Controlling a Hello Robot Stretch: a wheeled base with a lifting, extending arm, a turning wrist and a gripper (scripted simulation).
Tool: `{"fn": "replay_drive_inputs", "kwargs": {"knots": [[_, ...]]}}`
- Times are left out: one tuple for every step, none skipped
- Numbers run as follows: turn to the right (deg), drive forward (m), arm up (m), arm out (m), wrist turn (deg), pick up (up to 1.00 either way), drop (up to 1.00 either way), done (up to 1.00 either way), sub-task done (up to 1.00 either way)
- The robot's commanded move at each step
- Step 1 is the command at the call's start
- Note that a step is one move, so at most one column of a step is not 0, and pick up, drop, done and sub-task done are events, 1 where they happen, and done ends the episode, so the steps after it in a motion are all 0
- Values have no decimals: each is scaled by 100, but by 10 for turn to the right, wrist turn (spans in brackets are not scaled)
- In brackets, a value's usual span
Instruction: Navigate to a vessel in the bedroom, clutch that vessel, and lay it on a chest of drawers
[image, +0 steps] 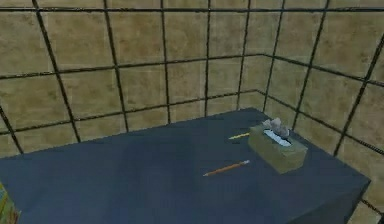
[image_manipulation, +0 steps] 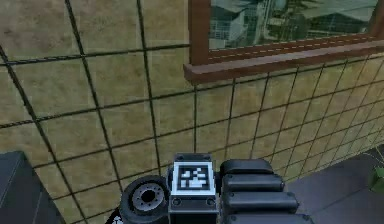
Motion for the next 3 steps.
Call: {"fn": "replay_drive_inputs", "kwargs": {"knots": [[-300,0,0,0,0,0,0,0,0],[-450,0,0,0,0,0,0,0,0],[-300,0,0,0,0,0,0,0,0]]}}
